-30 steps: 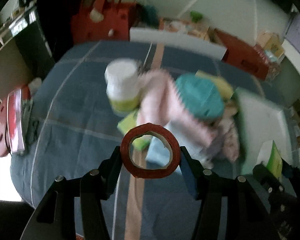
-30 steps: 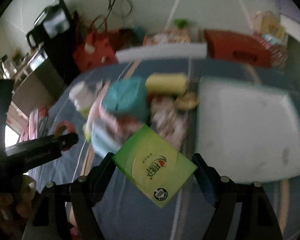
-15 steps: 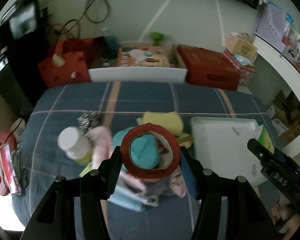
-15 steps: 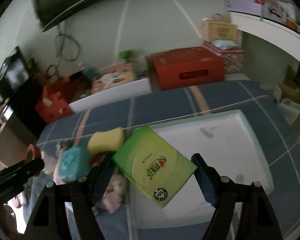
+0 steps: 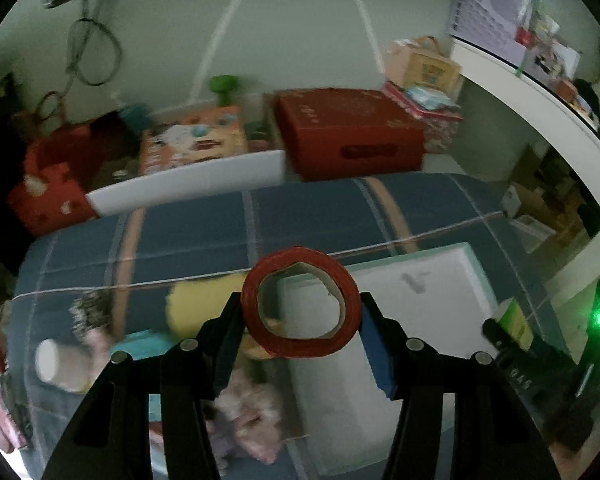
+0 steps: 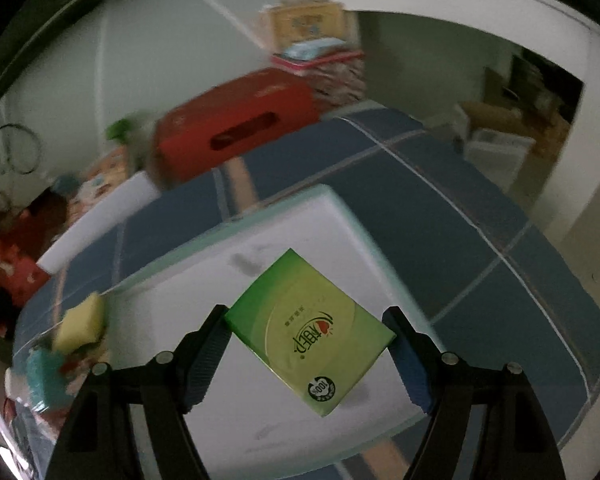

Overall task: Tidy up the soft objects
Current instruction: 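Carry both items over the white tray and open both tools to release them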

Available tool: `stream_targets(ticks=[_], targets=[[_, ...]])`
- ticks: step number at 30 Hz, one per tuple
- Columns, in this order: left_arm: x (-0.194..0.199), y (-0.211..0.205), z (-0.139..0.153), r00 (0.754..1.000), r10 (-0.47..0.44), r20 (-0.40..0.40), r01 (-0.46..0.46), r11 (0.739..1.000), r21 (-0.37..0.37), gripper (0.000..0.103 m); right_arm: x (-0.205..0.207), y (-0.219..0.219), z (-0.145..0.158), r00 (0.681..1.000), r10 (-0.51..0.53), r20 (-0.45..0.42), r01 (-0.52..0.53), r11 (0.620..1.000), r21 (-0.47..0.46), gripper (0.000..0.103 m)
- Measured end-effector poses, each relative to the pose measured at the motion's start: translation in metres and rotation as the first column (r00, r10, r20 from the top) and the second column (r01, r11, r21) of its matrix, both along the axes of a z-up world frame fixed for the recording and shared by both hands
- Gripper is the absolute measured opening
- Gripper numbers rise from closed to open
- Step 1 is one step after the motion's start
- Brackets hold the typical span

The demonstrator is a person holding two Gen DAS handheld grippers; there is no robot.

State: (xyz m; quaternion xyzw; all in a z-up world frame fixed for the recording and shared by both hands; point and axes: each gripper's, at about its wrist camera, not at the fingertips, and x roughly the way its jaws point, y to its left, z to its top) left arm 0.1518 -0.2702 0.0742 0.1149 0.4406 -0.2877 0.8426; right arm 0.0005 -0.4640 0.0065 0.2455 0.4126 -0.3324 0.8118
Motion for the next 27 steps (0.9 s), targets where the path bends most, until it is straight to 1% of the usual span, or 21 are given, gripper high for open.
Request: stream_targets(ticks=[4,7,11,17,18,19,20,21,22,24,27], targets=[[-0.007,-0.037,-0.024,0.998,-0.061,-0.018,0.062,0.998,0.024,0.057,-0.001,-0.009,-0.013,1.0,-0.014,-0.019,0.014,1.0,0.014,0.08],[-0.01,-0.058,-0.051,0.994,-0.091,-0.06,0.094,0.995,0.043,0.058,0.0,-0.013,-0.021,0.999,-0.016,-0.038,0.017,0.999,0.03,0.08],[-0.009,-0.069,-0.077,0.99,-0.084,-0.111,0.091,0.994,0.06,0.058,0.003,-0.014,-0.027,0.999,-0.008,-0.051,0.011,0.999,0.053,0.08],[-0.007,-0.077,-0.095,0.987,-0.071,-0.147,0.082,0.994,0.068,0.058,0.007,-0.011,-0.027,0.999,0.014,-0.052,-0.011,0.998,0.054,0.08],[-0.007,-0.078,-0.096,0.986,-0.068,-0.151,0.079,0.995,0.068,0.06,0.006,-0.011,-0.027,0.998,0.017,-0.053,-0.014,0.998,0.054,0.08],[-0.006,-0.077,-0.096,0.986,-0.063,-0.156,0.074,0.995,0.061,0.069,0.007,-0.012,-0.026,0.998,0.021,-0.054,-0.018,0.998,0.055,0.08],[-0.006,-0.076,-0.095,0.986,-0.058,-0.159,0.068,0.996,0.056,0.075,0.007,-0.012,-0.026,0.998,0.023,-0.053,-0.021,0.998,0.054,0.08],[-0.005,-0.076,-0.095,0.986,-0.052,-0.16,0.061,0.997,0.053,0.083,0.008,-0.011,-0.025,0.998,0.026,-0.053,-0.023,0.998,0.052,0.08],[-0.004,-0.074,-0.094,0.986,-0.044,-0.159,0.052,0.997,0.048,0.085,0.008,-0.011,-0.024,0.998,0.029,-0.055,-0.026,0.998,0.052,0.08],[-0.003,-0.071,-0.092,0.987,-0.033,-0.157,0.041,0.998,0.049,0.086,0.008,-0.01,-0.023,0.998,0.036,-0.056,-0.034,0.998,0.052,0.08],[0.001,-0.064,-0.088,0.99,0.0,-0.14,0.008,0.998,0.056,0.094,0.008,-0.009,-0.021,0.998,0.045,-0.053,-0.042,0.998,0.052,0.081]])
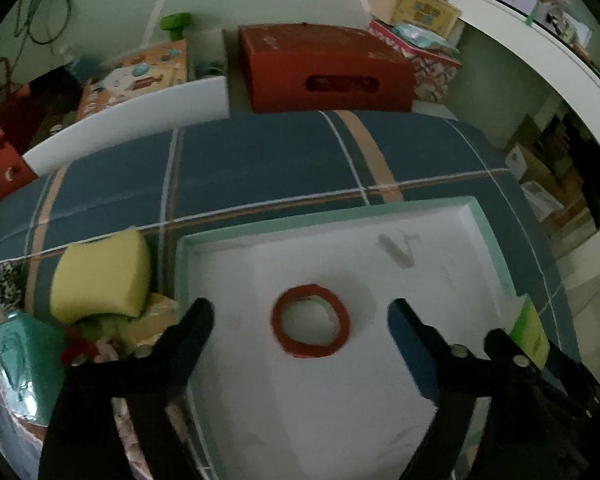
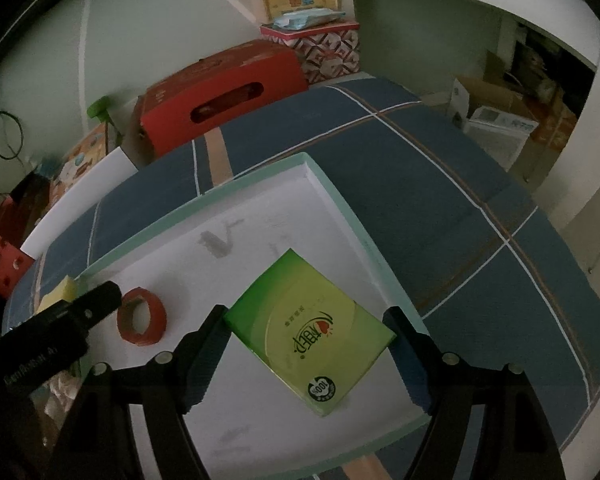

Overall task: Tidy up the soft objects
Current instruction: 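Carry both items over the white tray and open both tools to release them, then move both tools back toward the pile of soft items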

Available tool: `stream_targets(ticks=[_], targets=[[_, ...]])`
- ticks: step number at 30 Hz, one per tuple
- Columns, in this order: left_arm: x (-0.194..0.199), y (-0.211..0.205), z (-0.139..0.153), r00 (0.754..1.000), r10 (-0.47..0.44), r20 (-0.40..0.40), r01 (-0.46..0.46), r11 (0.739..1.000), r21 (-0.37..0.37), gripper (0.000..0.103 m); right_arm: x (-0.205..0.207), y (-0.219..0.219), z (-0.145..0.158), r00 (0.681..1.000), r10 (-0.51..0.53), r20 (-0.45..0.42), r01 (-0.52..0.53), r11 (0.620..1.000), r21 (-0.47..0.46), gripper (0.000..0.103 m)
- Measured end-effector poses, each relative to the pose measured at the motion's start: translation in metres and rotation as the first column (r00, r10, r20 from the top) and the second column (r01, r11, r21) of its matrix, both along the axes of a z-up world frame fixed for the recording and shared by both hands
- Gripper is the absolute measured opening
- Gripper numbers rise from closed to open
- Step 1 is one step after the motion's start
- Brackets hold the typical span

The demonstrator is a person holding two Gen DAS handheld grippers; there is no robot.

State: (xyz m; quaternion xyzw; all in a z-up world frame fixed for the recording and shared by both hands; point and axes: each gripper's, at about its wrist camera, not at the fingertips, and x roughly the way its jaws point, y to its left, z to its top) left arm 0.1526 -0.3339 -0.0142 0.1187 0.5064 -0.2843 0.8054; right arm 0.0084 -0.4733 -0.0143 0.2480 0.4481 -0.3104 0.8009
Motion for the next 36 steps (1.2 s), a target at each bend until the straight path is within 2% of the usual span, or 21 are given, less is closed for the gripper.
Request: stream_targets(ticks=[4,5,6,7,21,27,29,32,36], targets=[[0.005,0.014,0.005,0.999,0.048,0.005,-0.048,0.999,-0.005,0.096,0.002,0.003,0.002,1.0,0.021,-0.004,-0.021,1.0,-0.01,0.084],[0.006,0.017,0.006,0.998,0.055,0.004,-0.055,0.998,-0.005,0.096,0.002,0.004,0.002,1.0,0.026,-0.003,-0.026,1.0,-0.014,0.088],[0.006,0.019,0.006,0.998,0.063,0.005,-0.063,0.998,-0.005,0.098,0.003,0.005,0.003,1.0,0.031,0.0,-0.031,0.999,-0.016,0.099],[0.007,0.022,0.007,0.997,0.07,0.009,-0.07,0.998,-0.004,0.099,0.003,0.006,0.003,0.999,0.035,0.003,-0.035,0.999,-0.018,0.103],[0.008,0.068,0.026,0.984,0.16,0.078,-0.155,0.985,-0.071,0.1,0.009,0.02,0.013,0.997,0.069,0.038,-0.067,0.995,-0.07,0.103],[0.005,0.099,0.04,0.962,0.217,0.165,-0.202,0.974,-0.1,0.1,0.012,0.032,0.027,0.991,0.096,0.096,-0.085,0.99,-0.112,0.103],[0.005,0.111,0.045,0.951,0.24,0.193,-0.222,0.969,-0.11,0.1,0.015,0.037,0.028,0.99,0.115,0.084,-0.104,0.987,-0.126,0.103],[0.006,0.128,0.05,0.939,0.275,0.208,-0.255,0.96,-0.118,0.101,0.022,0.048,0.029,0.984,0.157,0.078,-0.145,0.978,-0.148,0.103],[0.005,0.152,0.053,0.913,0.329,0.24,-0.309,0.944,-0.116,0.101,0.027,0.059,0.034,0.973,0.197,0.121,-0.18,0.974,-0.14,0.103]])
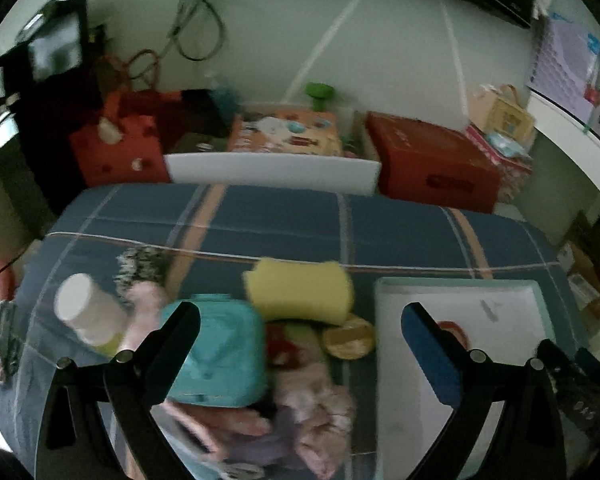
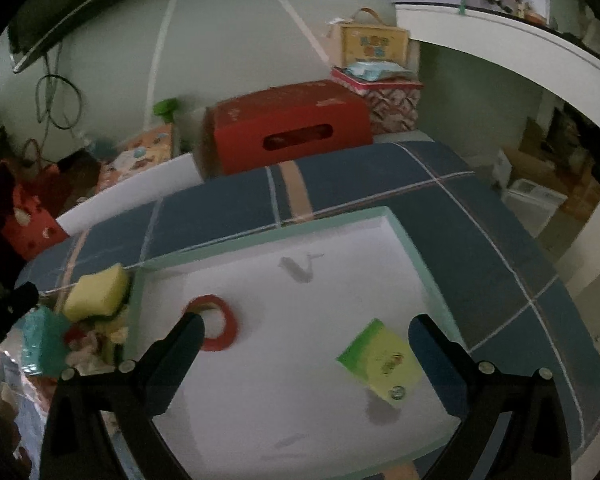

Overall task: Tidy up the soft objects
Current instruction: 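Move both tools back toward the pile of soft items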

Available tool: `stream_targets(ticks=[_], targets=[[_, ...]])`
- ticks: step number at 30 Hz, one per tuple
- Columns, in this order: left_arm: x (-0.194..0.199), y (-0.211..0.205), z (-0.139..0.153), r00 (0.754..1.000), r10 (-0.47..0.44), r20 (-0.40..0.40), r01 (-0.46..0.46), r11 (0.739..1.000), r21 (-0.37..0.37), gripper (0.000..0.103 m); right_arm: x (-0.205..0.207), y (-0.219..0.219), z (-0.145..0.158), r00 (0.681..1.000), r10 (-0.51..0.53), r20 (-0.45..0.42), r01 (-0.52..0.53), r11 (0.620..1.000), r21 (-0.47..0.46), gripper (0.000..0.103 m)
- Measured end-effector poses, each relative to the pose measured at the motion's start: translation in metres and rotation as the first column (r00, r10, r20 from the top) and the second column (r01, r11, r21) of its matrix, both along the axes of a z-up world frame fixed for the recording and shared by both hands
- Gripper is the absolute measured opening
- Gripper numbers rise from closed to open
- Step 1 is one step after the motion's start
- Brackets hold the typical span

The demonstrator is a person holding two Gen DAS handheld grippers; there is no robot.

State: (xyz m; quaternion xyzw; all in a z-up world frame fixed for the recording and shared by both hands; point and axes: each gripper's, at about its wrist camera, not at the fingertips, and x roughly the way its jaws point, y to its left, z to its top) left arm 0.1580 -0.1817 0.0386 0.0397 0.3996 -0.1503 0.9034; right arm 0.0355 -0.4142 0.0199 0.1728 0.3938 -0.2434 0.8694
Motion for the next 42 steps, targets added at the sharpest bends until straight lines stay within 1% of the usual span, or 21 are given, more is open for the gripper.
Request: stream_targets(ticks=[6,9,11,15,19,25,29,31,33,35,37,40,42], targets=[[0.0,0.039,0.003,0.996,0.087,0.031,-0.088,0.996,0.028,0.101,0.013,0.026,0.002,0.997,0.077,0.009,-0.076,0.997,-0.007,0.103],[-0.001,0.058,0.004,0.991,0.129,0.041,-0.131,0.99,0.042,0.101,0.019,0.04,0.004,0.994,0.112,0.015,-0.112,0.993,-0.042,0.103],[-0.002,0.069,0.003,0.988,0.149,0.04,-0.151,0.988,0.04,0.101,0.022,0.05,0.005,0.991,0.132,0.011,-0.131,0.99,-0.053,0.103],[-0.005,0.096,0.003,0.979,0.196,0.05,-0.198,0.98,0.036,0.101,0.031,0.068,0.007,0.984,0.178,0.029,-0.177,0.984,-0.029,0.103],[-0.006,0.128,-0.002,0.968,0.252,0.015,-0.252,0.968,-0.004,0.101,0.04,0.092,0.012,0.974,0.224,0.024,-0.222,0.973,-0.061,0.103],[-0.008,0.164,-0.005,0.945,0.327,0.014,-0.327,0.945,-0.002,0.101,0.049,0.124,0.016,0.952,0.297,0.078,-0.298,0.955,-0.007,0.103],[-0.009,0.184,-0.005,0.932,0.364,0.005,-0.363,0.931,-0.023,0.101,0.056,0.148,0.014,0.929,0.359,0.087,-0.361,0.933,0.011,0.103],[-0.01,0.191,-0.009,0.927,0.374,-0.012,-0.374,0.927,-0.032,0.101,0.06,0.16,0.011,0.92,0.384,0.079,-0.387,0.922,0.023,0.103],[-0.011,0.194,-0.013,0.928,0.37,-0.028,-0.371,0.928,-0.032,0.101,0.063,0.171,0.007,0.909,0.409,0.074,-0.413,0.91,0.041,0.103],[-0.012,0.196,-0.022,0.93,0.362,-0.059,-0.364,0.931,-0.03,0.101,0.063,0.179,0.003,0.9,0.429,0.073,-0.434,0.899,0.059,0.103],[-0.012,0.199,-0.03,0.927,0.363,-0.096,-0.367,0.929,-0.034,0.101,0.064,0.192,-0.005,0.883,0.466,0.057,-0.469,0.88,0.076,0.103],[-0.01,0.204,-0.042,0.919,0.363,-0.152,-0.373,0.926,-0.047,0.101,0.066,0.21,-0.013,0.866,0.5,0.022,-0.5,0.863,0.069,0.103],[-0.009,0.207,-0.046,0.919,0.352,-0.18,-0.367,0.928,-0.062,0.101,0.067,0.22,-0.018,0.854,0.52,0.007,-0.519,0.852,0.073,0.103]])
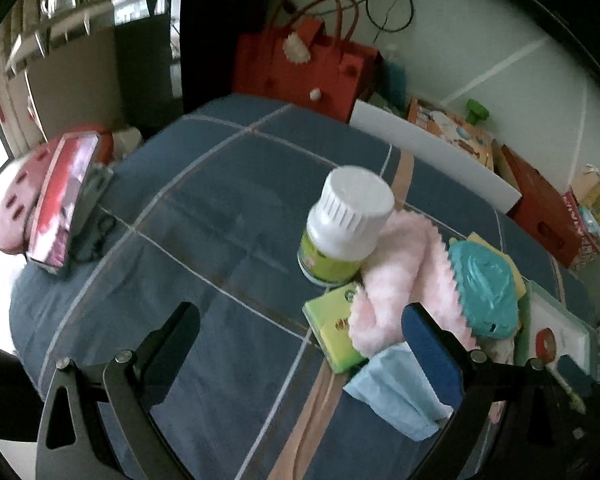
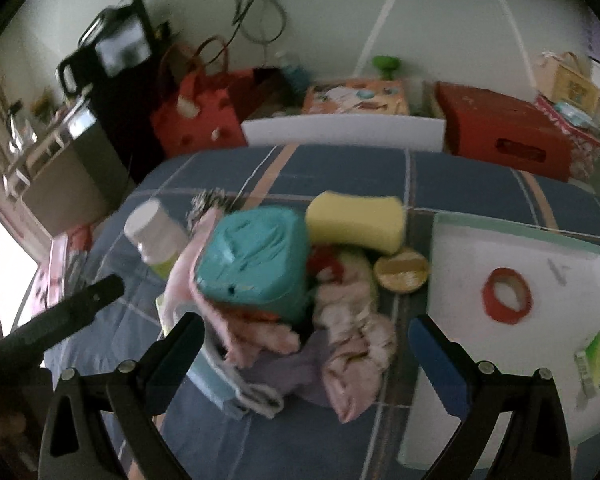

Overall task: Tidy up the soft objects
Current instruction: 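Move both tools back toward the pile of soft items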

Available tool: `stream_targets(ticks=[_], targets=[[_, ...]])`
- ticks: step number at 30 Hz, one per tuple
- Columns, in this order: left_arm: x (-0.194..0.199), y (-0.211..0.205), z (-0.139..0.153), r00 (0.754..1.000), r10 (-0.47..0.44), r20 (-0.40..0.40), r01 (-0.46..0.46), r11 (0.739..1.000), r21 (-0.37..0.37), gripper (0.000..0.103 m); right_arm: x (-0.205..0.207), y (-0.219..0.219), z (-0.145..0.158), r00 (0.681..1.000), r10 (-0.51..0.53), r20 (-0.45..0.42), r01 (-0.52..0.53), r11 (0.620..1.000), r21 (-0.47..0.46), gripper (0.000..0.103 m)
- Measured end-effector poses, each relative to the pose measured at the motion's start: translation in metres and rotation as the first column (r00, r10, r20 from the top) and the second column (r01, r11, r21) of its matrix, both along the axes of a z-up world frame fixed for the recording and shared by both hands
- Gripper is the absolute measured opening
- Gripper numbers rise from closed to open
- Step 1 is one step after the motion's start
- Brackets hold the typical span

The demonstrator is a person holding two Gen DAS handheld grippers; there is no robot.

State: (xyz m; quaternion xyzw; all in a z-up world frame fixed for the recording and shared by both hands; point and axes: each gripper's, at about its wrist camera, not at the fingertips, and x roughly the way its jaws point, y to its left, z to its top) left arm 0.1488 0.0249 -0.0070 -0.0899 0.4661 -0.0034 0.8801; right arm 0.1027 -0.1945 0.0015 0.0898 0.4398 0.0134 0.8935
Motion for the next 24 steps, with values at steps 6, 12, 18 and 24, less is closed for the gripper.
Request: stream_targets(ticks=[6,12,18,24], targets=[[0.004,0.006,-0.019,0.995,0.001,-0.103,-0.006,0.999,-0.046,0.101,0.004,0.018,-0.016,0.998,0.049,-0.048,-0.049,0.999,0.002,0.103],[0.006,0.014,-0.025,0.991,0.039,-0.13,-0.046,0.998,-0.052,0.101,0.003,0.032,-0.024,0.994,0.09,-0.069,-0.091,0.996,-0.006,0.103],[0.01,0.014,-0.035,0.981,0.035,-0.191,-0.03,0.999,0.028,0.101,-0.002,0.047,-0.023,0.989,0.135,-0.062,-0.136,0.991,-0.002,0.103],[0.013,0.017,-0.042,0.974,-0.001,-0.227,0.015,0.998,0.058,0.101,-0.004,0.057,-0.022,0.982,0.177,-0.063,-0.176,0.984,0.018,0.095]])
